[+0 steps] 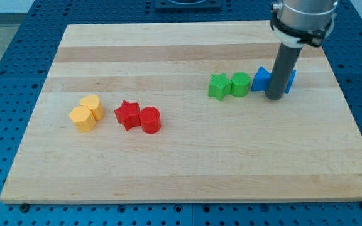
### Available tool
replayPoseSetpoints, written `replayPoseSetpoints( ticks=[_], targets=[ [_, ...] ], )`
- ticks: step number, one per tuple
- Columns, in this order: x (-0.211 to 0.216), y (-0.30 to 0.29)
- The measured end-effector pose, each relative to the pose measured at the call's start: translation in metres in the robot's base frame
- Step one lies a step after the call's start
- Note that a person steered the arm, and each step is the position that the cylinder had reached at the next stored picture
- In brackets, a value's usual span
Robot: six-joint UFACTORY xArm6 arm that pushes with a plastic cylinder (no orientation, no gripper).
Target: Separate the group of blocks
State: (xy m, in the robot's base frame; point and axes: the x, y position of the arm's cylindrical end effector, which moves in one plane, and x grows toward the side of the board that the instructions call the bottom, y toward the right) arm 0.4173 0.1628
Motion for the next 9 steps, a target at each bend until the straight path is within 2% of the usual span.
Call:
replayPoseSetpoints(
  ticks=[2, 5, 7, 9],
  targets=[
    [-0.009, -0.020],
    [-0.012, -0.080],
    [-0.039, -0.076],
    [-0.039, -0.041]
  ],
)
